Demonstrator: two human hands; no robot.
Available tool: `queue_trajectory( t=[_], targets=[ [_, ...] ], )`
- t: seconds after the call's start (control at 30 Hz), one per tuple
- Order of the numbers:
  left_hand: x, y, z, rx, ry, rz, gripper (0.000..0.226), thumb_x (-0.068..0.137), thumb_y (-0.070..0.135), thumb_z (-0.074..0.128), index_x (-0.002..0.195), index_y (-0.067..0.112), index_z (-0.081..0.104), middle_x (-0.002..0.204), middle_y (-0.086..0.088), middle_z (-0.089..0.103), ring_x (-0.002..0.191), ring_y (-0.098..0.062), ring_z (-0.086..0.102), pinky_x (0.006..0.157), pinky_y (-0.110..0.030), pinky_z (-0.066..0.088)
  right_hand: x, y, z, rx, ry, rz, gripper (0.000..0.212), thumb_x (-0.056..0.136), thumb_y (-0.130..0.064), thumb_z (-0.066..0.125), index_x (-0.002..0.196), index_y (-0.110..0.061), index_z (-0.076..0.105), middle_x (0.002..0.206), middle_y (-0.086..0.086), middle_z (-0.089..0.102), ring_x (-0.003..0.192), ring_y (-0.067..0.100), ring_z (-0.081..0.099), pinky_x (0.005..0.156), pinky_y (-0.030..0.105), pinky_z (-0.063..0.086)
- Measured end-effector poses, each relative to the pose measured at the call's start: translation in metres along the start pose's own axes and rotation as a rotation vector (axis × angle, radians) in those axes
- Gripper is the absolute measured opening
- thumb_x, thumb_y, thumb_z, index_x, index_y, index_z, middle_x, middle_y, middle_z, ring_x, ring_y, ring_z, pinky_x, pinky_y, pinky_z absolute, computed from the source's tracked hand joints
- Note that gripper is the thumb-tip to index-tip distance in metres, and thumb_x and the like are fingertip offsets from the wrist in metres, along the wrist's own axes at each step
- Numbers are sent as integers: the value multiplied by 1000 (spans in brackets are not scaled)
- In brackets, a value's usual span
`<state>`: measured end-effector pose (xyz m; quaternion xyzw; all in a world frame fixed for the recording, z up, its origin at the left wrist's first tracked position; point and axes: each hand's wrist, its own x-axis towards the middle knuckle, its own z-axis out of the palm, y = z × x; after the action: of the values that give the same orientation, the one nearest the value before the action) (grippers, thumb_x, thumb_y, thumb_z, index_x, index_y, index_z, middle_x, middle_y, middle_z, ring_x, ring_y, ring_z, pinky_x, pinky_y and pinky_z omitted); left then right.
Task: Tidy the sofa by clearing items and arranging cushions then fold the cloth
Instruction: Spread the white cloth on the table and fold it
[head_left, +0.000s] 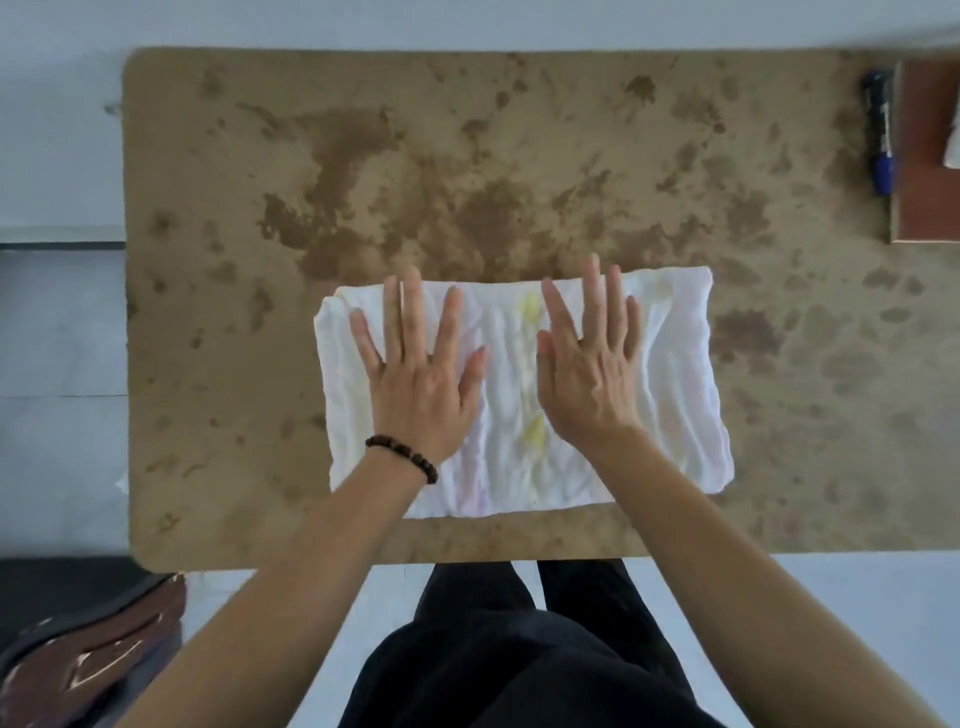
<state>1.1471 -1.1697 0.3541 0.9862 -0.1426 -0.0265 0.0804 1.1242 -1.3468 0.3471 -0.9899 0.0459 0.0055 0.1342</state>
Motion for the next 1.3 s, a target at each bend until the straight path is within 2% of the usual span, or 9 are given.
queue_trajectory(
  t=[0.13,0.27,0.43,0.6,0.77,0.93,1.03,1.13,1.3],
  targets=[
    [-16,-18,36,87,-260,-116,66,96,64,16,154,32,11,163,-12,-2,150,-31,-2,114,-65,3,-2,38,21,-120,-311,-65,69,98,-63,26,158,-31,12,165,13,-1,152,31,-4,122,53,1],
    [-16,-36,48,69,-264,-119,70,93,67,18,154,34,6,163,-10,-6,149,-30,-6,116,-61,-3,5,98,13,-192,-325,53,77,93,-74,23,157,-36,3,165,8,-8,152,27,-9,122,52,-3],
    [-15,-26,42,64,-266,-157,68,94,65,14,154,33,6,162,-11,-7,149,-29,-8,113,-65,-1,6,86,12,-182,-306,54,75,96,-69,23,158,-31,2,165,11,-9,152,31,-11,120,56,-5],
    [-63,17,23,44,5,-216,65,97,55,29,154,24,20,160,-19,9,148,-35,7,112,-66,-2,-52,33,0,-69,-145,-72,67,102,-54,34,157,-20,19,164,18,1,151,39,-2,120,57,-3],
    [-103,-9,48,66,-258,-294,73,92,69,10,155,32,5,162,-12,-6,149,-30,-7,111,-69,6,-105,81,14,-103,-363,25,81,91,-74,28,158,-33,7,165,10,-10,152,28,-11,122,53,5],
    [-98,-7,45,73,-314,-299,76,90,70,7,154,31,-3,162,-10,-13,148,-29,-14,113,-66,1,-106,109,3,-109,-354,-19,84,92,-71,32,158,-24,12,165,15,-3,152,29,-4,121,54,5],
    [-96,6,35,76,-207,-211,79,92,68,19,155,22,8,162,-17,-4,149,-31,-6,113,-66,-1,-98,96,-9,44,-238,213,96,86,-71,48,157,-21,7,164,15,-3,151,31,-2,122,49,3],
    [-75,37,26,71,-159,49,78,95,63,29,155,16,13,161,-18,0,149,-32,-2,115,-64,1,-83,93,-32,307,-155,701,101,79,-59,68,154,-21,11,158,11,15,143,32,20,114,47,24],
    [-39,76,50,152,-399,4,86,87,74,0,153,20,-15,158,-9,-26,145,-26,-26,112,-63,-8,-65,129,-42,830,-336,1059,73,68,-49,83,125,-12,56,116,1,67,99,23,66,86,39,54]
  ],
)
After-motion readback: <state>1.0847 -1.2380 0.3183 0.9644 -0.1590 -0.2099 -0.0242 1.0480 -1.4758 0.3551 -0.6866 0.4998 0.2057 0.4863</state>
